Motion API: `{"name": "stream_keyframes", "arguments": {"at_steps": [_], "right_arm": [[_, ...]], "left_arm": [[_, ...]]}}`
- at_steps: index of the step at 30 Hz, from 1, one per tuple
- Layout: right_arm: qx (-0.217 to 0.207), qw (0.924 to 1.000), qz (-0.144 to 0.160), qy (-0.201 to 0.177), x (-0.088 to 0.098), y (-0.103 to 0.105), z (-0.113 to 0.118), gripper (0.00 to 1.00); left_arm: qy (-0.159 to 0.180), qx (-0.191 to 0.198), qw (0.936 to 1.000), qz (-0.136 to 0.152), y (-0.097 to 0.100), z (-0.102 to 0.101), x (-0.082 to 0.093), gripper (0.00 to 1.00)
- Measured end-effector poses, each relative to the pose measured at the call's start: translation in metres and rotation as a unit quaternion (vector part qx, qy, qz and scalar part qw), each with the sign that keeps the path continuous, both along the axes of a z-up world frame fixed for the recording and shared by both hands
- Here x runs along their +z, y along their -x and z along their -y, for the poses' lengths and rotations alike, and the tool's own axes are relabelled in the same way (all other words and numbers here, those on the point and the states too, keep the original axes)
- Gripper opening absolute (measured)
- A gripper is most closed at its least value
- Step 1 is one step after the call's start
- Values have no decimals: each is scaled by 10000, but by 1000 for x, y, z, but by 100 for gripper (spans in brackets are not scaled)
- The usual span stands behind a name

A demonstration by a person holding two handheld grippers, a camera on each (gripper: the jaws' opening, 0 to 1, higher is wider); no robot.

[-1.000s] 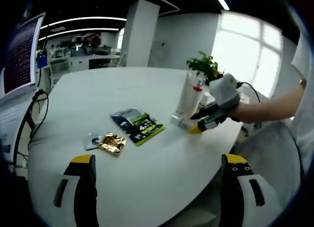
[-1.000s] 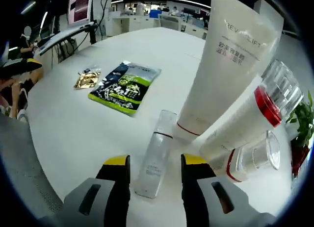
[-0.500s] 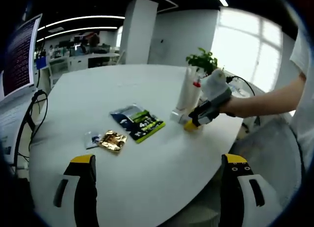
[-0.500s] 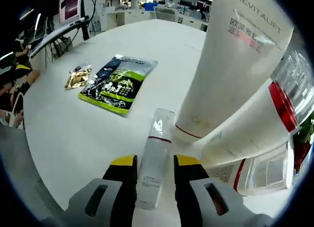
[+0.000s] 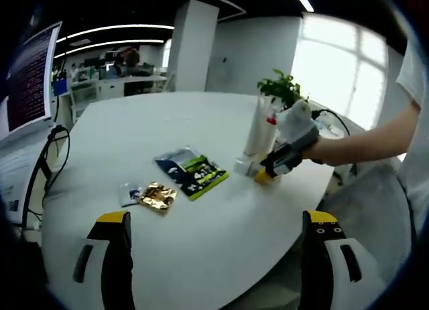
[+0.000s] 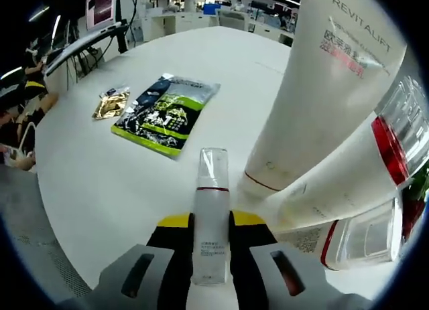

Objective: Arrange the skincare products in the storage area until every visible bottle or jar stands upright without overlapping.

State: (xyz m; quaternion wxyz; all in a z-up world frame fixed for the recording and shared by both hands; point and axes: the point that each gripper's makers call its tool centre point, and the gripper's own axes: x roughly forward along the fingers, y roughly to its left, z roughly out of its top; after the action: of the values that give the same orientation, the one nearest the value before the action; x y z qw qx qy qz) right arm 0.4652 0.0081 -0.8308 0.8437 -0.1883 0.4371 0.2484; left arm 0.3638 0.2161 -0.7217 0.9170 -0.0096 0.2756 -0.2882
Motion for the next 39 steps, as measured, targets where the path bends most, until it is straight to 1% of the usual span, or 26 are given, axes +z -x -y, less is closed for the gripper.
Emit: {"name": "stream_keyframes", "arguments": {"at_steps": [3, 6, 8, 10, 14, 21, 23, 25, 27, 28, 29, 31, 32, 33, 34, 35, 36, 38, 39], "right_arm": [[34, 9999, 66, -113, 7, 2, -4, 19], [54, 9994, 121, -305, 14, 5, -10, 19], [87, 9990, 172, -395, 21, 8, -14, 19], [138, 9979, 279, -567, 30, 10, -22, 19], [192, 9960, 413, -766, 47, 17, -32, 19], [276, 9928, 576, -1018, 63, 22, -42, 19], [273, 9913, 554, -1166, 62, 23, -45, 19], [230, 9893, 551, -1335, 67, 26, -48, 19], [280, 9870, 590, -1466, 72, 28, -52, 19], [321, 9857, 630, -1529, 75, 28, -54, 19], [484, 9803, 797, -1743, 84, 29, -62, 19], [689, 9759, 1003, -1813, 95, 32, -71, 19], [811, 9720, 1150, -1882, 104, 33, -77, 19], [933, 9682, 1315, -1914, 113, 36, -83, 19], [1021, 9672, 1367, -1883, 116, 38, -87, 19], [1154, 9643, 1503, -1850, 121, 39, -92, 19], [1272, 9599, 1675, -1853, 128, 40, -96, 19], [1427, 9548, 1854, -1834, 143, 46, -108, 19], [1493, 9508, 1964, -1872, 150, 49, -113, 19]], "left_arm": [[31, -19, 10000, 11, 0, 3, 2, 98], [119, -12, 9999, 43, -1, 5, 6, 98], [202, 9, 9998, 73, -1, 6, 10, 98], [281, 7, 9996, 73, 0, 8, 14, 98], [367, 14, 9993, 79, -1, 10, 16, 98], [419, -67, 9991, 20, -2, 19, 17, 98], [479, -102, 9988, -5, -1, 22, 18, 97], [542, -145, 9984, -43, -1, 26, 19, 97], [644, -166, 9978, -77, -1, 28, 22, 97], [732, -161, 9971, -91, -2, 29, 25, 97], [766, -154, 9969, -90, -2, 30, 27, 96], [967, -112, 9952, -70, -5, 31, 34, 96], [1163, -52, 9932, -78, -7, 32, 40, 95], [1296, -9, 9915, -79, -9, 32, 43, 95], [1431, 6, 9897, -51, -10, 33, 48, 94], [1533, 57, 9882, -42, -12, 33, 52, 93], [1553, 60, 9878, -44, -12, 32, 54, 92], [1619, 59, 9868, -4, -13, 32, 59, 91], [1699, 60, 9855, 3, -13, 34, 63, 91]]}}
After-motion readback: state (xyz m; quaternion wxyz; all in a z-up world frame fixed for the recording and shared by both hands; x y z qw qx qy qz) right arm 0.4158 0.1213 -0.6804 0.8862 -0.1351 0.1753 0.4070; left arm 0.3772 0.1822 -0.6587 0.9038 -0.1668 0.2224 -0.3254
